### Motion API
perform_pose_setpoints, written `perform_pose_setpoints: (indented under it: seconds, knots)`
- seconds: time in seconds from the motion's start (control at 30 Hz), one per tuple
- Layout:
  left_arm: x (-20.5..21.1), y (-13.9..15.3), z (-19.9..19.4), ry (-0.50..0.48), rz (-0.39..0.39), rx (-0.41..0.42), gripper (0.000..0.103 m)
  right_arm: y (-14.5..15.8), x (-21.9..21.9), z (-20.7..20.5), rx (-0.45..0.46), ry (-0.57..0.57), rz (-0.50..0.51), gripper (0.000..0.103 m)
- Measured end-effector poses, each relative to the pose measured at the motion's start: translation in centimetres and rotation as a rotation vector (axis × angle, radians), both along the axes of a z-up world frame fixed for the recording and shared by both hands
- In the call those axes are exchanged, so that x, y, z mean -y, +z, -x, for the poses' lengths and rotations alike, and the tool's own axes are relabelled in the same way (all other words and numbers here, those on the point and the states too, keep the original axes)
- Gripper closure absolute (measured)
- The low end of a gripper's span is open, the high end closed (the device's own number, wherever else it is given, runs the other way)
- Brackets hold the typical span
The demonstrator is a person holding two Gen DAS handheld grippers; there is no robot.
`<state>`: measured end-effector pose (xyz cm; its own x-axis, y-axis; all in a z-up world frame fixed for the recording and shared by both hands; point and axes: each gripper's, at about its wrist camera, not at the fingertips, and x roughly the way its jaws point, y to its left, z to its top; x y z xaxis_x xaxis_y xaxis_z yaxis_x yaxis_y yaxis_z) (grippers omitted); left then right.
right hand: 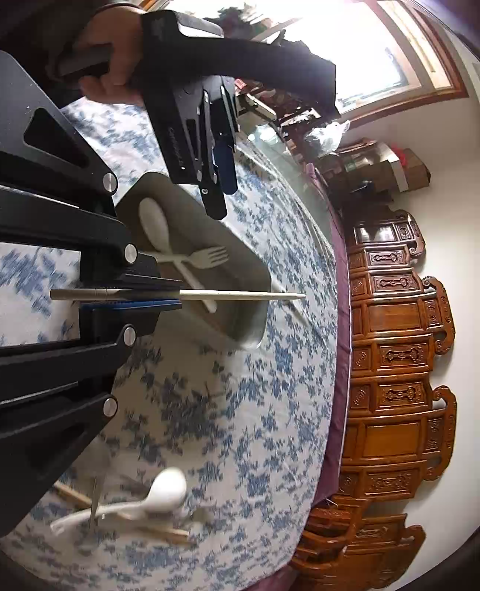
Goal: Organize utensils
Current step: 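Lower the fork into the tray and open the left tool while the right tool carries the chopstick over, then open the right tool to drop the chopstick into the tray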
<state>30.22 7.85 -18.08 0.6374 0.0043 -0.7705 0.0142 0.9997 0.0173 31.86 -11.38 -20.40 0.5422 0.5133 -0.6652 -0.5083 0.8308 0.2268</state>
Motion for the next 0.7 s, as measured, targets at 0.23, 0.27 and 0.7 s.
perform_pose_setpoints:
  seconds: [0.23,0.27,0.7]
  knots:
    - [-2.5,0.7,0.1,0.044,0.024,0.017,0.067,-0.9,-2.9,-1.6,-0.057,-0.027,-0.047,0.097]
    - [-2.8,0.8,0.1,0.050,0.026,0.018,0.067,-1.1,-3.2,-1.8,-0.067,-0.032,-0.056,0.097]
    - [-4.3,1.2,0.4,0.069,0.043,0.031,0.067,-4.7,-5.4,-3.3,-0.168,-0.074,-0.108,0.097]
